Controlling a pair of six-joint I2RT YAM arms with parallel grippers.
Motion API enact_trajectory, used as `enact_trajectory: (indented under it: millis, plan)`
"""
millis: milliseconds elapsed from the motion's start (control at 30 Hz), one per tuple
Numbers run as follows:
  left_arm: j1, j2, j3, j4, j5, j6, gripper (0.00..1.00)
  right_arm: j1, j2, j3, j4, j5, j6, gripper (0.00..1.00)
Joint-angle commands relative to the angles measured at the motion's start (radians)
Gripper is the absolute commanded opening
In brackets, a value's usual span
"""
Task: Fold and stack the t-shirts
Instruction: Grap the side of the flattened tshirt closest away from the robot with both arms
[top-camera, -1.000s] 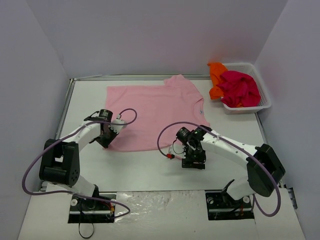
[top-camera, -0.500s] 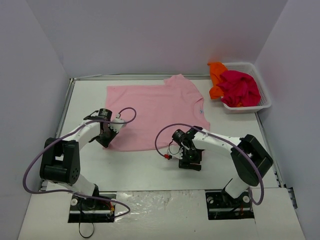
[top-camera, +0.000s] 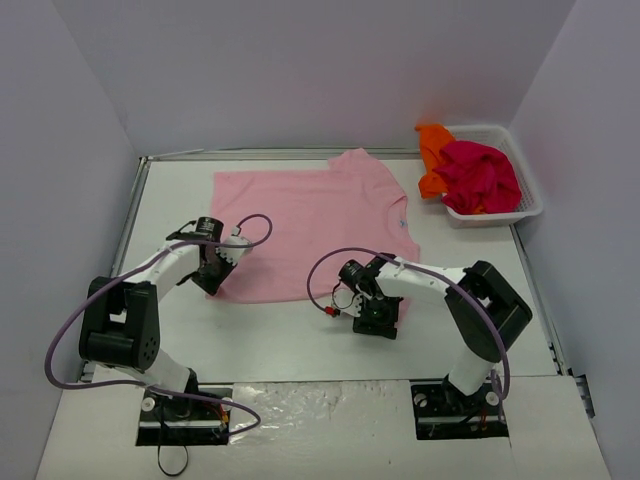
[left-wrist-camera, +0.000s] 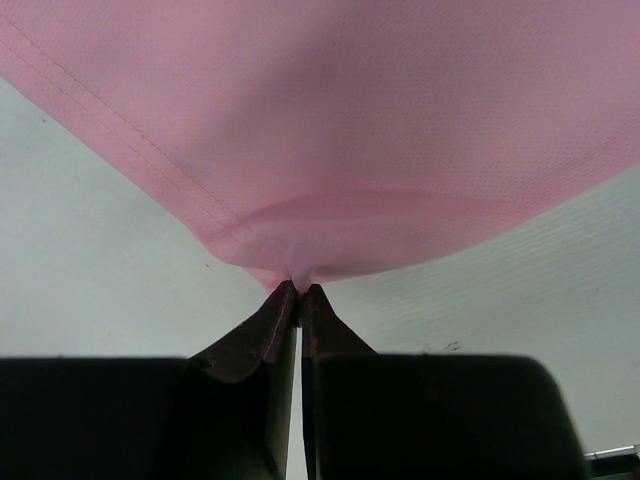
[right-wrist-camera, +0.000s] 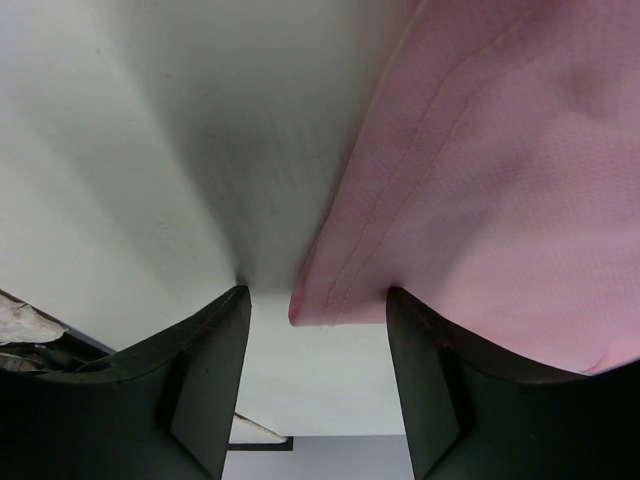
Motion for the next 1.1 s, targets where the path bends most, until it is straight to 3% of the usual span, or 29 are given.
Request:
enact_trajectory:
  millis: [0, 167, 500, 1067]
  plan:
    - [0.007, -0.035, 0.02, -0.017, 0.01, -0.014, 0.02, 0.009, 0.022, 0.021, -0.039, 0.023, 0.019, 0.52]
    - [0.007, -0.04, 0.02, -0.016, 0.011, -0.011, 0.02, 0.009, 0.042, 0.012, -0.023, 0.033, 0.031, 0.47]
    - [0.007, -0.054, 0.014, -0.016, 0.011, -0.008, 0.02, 0.007, 0.062, 0.013, -0.005, 0.082, 0.059, 0.14]
    - [0.007, -0.153, 0.042, -0.089, 0.016, 0.041, 0.03, 0.004, -0.124, 0.113, -0.167, 0.1, 0.082, 0.04]
